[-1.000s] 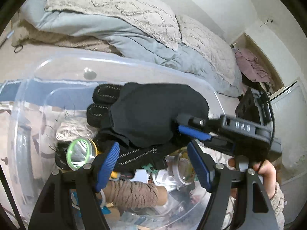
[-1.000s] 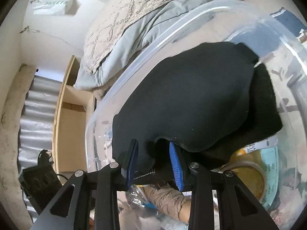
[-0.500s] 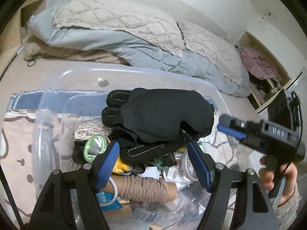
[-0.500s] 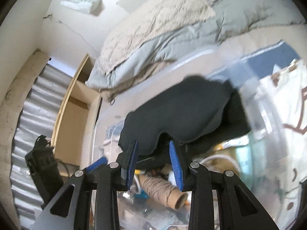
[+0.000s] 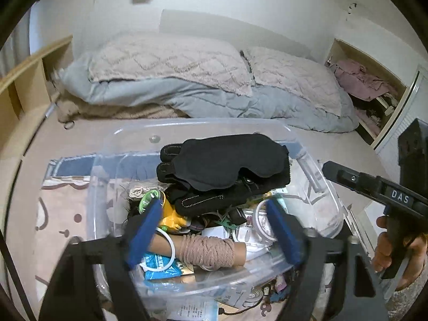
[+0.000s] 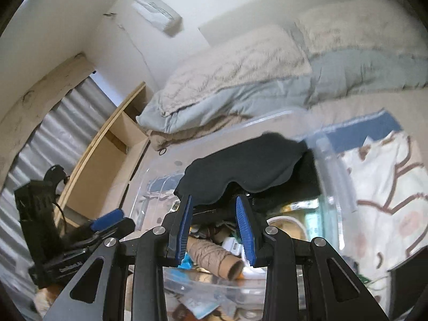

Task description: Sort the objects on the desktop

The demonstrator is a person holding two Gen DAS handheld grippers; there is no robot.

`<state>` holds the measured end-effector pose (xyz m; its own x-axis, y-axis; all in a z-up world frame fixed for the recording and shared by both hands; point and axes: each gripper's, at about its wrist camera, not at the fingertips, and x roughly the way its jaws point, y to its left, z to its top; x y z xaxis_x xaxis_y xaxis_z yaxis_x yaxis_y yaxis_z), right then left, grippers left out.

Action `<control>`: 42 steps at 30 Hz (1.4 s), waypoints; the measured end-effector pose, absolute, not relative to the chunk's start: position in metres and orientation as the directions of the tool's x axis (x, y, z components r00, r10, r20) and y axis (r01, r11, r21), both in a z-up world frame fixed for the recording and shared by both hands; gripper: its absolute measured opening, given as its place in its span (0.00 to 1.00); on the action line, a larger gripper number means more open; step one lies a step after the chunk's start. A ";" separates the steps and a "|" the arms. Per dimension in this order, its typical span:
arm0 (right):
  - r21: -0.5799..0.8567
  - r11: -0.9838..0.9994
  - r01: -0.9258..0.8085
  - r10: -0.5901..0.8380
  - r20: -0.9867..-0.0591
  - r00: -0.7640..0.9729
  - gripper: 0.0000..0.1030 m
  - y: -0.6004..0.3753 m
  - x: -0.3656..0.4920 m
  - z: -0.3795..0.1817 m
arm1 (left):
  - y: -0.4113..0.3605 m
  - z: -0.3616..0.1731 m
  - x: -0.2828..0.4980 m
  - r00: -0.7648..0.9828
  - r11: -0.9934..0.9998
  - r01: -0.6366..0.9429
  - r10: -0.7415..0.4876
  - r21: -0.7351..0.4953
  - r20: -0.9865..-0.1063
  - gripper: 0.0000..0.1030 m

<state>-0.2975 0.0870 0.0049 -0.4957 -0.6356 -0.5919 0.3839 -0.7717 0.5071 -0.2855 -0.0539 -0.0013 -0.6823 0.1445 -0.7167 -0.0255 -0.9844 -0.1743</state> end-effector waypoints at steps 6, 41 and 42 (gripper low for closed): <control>0.437 -0.788 0.433 -0.615 -0.552 -0.563 0.33 0.101 -0.264 0.023 | -0.035 0.015 -0.253 -0.733 -0.988 -0.037 0.129 -0.150 -0.668 0.88; 0.094 -0.881 0.464 -0.470 -0.285 -0.835 1.00 0.150 -0.125 0.037 | -0.025 0.011 -0.121 -0.892 -0.992 0.123 -0.091 -0.043 -0.443 1.00; 0.092 -0.882 0.462 -0.468 -0.284 -0.837 1.00 0.151 -0.124 0.036 | -0.025 0.011 -0.119 -0.895 -0.992 0.120 -0.091 -0.041 -0.437 1.00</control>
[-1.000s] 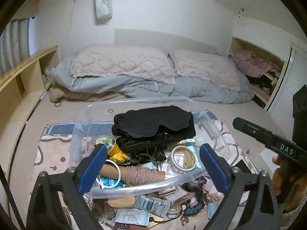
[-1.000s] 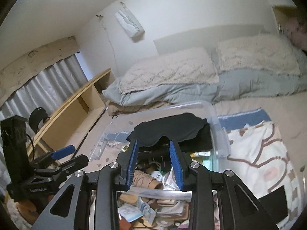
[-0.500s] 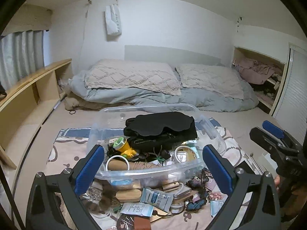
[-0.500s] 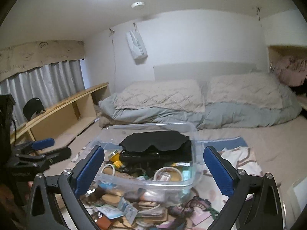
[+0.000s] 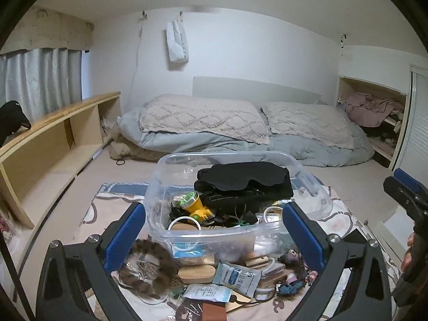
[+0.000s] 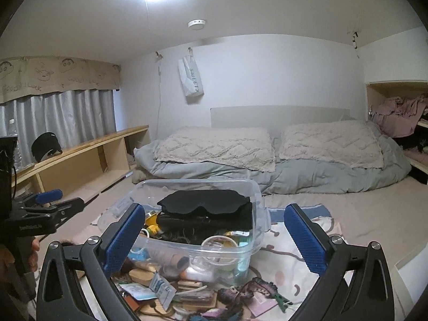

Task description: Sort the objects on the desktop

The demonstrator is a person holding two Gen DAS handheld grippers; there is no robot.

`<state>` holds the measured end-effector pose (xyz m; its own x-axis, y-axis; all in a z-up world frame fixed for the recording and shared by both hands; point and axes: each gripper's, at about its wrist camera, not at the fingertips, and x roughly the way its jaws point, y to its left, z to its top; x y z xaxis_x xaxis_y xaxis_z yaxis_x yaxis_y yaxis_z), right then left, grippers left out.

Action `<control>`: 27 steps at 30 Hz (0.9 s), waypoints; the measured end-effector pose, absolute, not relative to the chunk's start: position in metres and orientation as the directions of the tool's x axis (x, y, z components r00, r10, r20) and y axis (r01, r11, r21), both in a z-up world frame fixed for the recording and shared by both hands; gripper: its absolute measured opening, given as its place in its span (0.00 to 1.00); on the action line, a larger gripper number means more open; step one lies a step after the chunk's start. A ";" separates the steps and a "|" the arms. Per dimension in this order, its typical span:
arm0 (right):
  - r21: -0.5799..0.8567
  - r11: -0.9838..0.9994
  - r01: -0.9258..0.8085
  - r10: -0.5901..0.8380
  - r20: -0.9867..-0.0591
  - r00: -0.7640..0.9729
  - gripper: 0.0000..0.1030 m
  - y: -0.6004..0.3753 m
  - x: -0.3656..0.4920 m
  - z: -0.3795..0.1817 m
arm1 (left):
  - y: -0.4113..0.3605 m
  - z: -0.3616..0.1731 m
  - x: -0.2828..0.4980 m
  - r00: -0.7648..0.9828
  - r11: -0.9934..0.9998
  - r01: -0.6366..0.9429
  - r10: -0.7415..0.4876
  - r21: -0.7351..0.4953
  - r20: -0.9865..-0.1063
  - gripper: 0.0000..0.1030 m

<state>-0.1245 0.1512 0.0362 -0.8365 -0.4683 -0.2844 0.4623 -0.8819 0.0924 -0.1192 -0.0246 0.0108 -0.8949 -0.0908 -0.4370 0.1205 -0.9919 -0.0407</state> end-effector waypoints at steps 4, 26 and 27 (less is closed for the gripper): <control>0.099 -0.881 0.463 -0.471 -0.284 -0.835 1.00 0.156 -0.122 0.035 | -0.020 0.009 -0.114 -0.897 -0.994 0.108 -0.087 -0.023 -0.432 1.00; 0.063 -0.892 0.448 -0.440 -0.352 -0.826 1.00 0.188 -0.129 -0.019 | -0.042 -0.025 -0.095 -0.896 -0.981 0.160 -0.098 -0.108 -0.434 1.00; 0.063 -0.891 0.450 -0.440 -0.367 -0.820 1.00 0.189 -0.130 -0.024 | -0.042 -0.027 -0.092 -0.898 -0.983 0.159 -0.103 -0.097 -0.427 1.00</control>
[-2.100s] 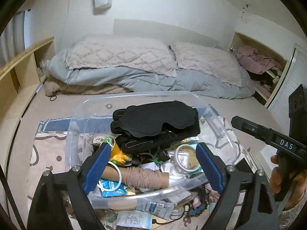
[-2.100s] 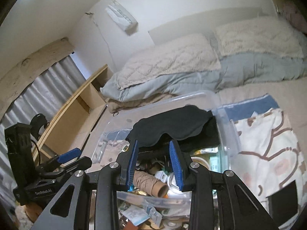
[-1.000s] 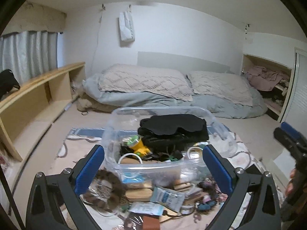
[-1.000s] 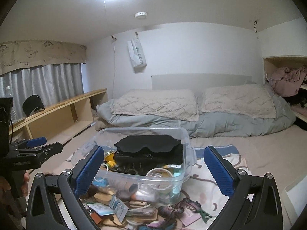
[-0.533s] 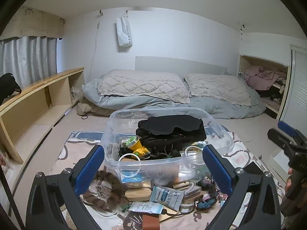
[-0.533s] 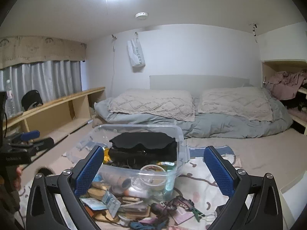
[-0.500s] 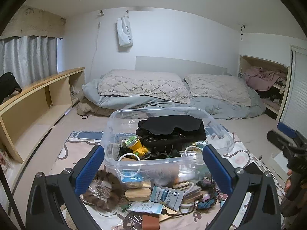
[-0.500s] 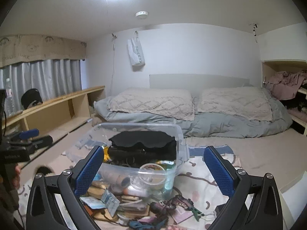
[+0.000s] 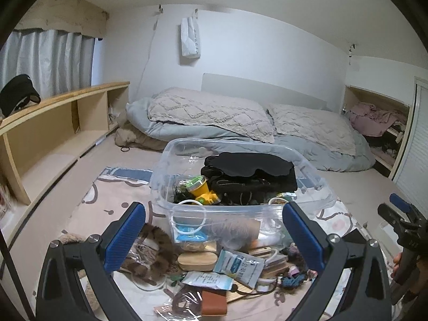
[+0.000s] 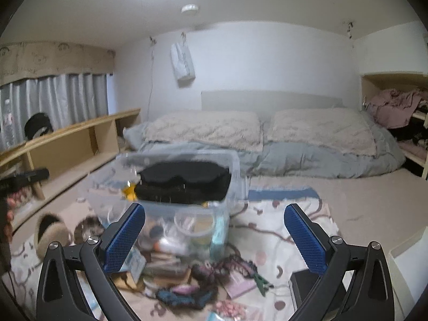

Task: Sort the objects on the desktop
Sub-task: 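Move both grippers down toward the loose items on the bed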

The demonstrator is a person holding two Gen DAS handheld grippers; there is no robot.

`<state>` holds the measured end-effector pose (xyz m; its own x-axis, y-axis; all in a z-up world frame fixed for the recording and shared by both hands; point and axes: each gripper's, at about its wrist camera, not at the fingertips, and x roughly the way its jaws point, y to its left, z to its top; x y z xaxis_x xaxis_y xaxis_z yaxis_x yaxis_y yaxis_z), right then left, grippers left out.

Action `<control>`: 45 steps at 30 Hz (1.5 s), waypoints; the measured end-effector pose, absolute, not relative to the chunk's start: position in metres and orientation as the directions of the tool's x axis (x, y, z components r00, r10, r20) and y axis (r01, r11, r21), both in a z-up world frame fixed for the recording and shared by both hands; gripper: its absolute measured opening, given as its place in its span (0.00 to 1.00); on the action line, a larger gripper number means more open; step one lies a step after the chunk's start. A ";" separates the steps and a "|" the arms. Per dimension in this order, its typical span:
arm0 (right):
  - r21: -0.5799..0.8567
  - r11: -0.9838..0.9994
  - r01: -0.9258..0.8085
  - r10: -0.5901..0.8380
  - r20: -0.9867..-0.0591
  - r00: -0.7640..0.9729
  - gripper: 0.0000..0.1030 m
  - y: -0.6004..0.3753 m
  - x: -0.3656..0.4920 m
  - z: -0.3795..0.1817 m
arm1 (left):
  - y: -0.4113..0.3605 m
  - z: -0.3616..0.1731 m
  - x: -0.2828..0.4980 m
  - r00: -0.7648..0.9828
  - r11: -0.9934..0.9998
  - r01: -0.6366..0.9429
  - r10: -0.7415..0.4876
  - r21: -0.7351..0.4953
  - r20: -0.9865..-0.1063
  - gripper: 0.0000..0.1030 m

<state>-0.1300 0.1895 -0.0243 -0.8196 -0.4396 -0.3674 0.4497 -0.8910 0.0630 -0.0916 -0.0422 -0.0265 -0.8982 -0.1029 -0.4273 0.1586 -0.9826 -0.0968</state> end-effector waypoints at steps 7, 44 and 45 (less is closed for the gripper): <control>0.069 -0.884 0.463 -0.433 -0.499 -0.751 1.00 0.198 -0.137 -0.062 | -0.047 -0.043 -0.078 -0.890 -0.986 0.155 -0.111 -0.063 -0.441 1.00; -0.034 -0.606 0.795 -0.412 -0.841 -0.350 1.00 0.118 -0.078 -0.192 | -0.047 -0.199 -0.043 -0.569 -0.975 0.130 0.074 -0.178 -0.819 1.00; -0.033 -0.603 0.797 -0.412 -0.843 -0.346 1.00 0.117 -0.077 -0.193 | -0.047 -0.202 -0.044 -0.561 -0.974 0.133 0.078 -0.183 -0.824 1.00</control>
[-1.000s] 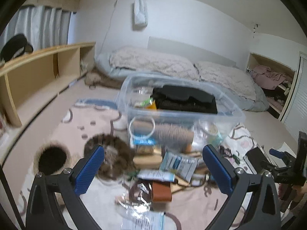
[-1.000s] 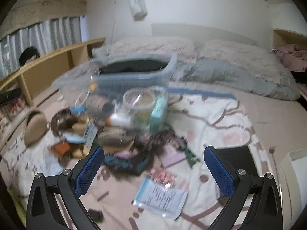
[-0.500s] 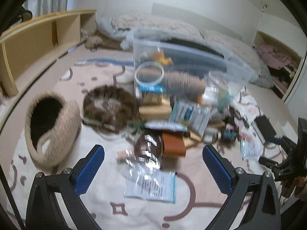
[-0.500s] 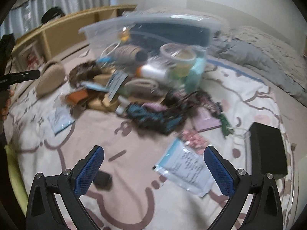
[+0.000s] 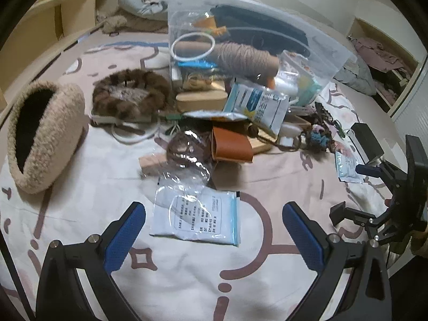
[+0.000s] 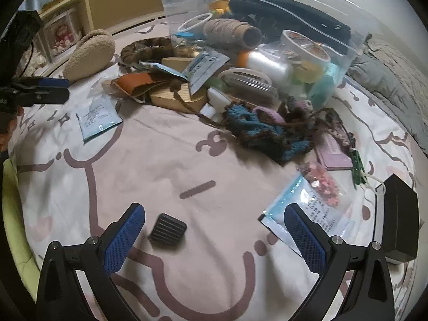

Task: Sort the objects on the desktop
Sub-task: 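Move both grippers down toward the loose items on the bed, then grasp the white printed packet with the left gripper while the right approaches the black rubber piece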

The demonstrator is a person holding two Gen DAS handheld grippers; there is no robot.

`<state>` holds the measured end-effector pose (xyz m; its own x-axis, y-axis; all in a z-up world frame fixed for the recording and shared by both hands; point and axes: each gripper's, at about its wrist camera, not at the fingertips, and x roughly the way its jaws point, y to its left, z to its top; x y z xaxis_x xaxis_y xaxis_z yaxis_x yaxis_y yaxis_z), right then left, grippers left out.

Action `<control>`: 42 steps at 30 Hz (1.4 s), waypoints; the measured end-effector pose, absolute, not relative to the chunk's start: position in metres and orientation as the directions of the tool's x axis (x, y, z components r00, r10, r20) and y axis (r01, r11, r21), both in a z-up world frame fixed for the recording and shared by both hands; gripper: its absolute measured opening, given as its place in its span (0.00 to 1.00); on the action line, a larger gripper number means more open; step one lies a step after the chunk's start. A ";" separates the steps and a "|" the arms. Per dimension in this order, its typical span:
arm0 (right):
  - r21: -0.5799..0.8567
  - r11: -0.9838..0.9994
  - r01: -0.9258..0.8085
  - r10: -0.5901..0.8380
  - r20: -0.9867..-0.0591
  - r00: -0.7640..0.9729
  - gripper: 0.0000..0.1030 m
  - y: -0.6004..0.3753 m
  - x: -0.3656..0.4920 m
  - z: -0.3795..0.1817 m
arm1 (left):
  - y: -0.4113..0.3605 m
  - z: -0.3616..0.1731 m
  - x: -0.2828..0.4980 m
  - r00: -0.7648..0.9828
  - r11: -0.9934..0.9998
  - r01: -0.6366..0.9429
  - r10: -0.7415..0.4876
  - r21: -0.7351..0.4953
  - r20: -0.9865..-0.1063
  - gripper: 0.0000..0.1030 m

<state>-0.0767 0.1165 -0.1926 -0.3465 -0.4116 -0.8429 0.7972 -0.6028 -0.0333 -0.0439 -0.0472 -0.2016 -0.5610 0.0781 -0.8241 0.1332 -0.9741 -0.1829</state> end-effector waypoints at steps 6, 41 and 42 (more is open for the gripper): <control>-0.050 -0.598 0.800 -0.365 -0.872 -0.327 1.00 0.116 -0.075 -0.205 | -0.050 -0.216 -0.049 -0.533 -0.974 0.153 0.059 -0.165 -0.844 1.00; 0.064 -0.583 0.810 -0.346 -0.921 -0.176 1.00 0.141 -0.077 -0.225 | -0.047 -0.272 -0.083 -0.362 -0.990 0.142 -0.031 -0.023 -0.932 1.00; 0.054 -0.577 0.815 -0.335 -0.926 -0.176 1.00 0.139 -0.075 -0.228 | -0.047 -0.273 -0.084 -0.359 -0.990 0.141 -0.035 -0.017 -0.933 1.00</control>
<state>-0.0748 0.1389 -0.2281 -0.1760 -0.3350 -0.9256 0.8153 -0.5765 0.0536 -0.0836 -0.0471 -0.2732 -0.3593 -0.0349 -0.9326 0.1407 -0.9899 -0.0172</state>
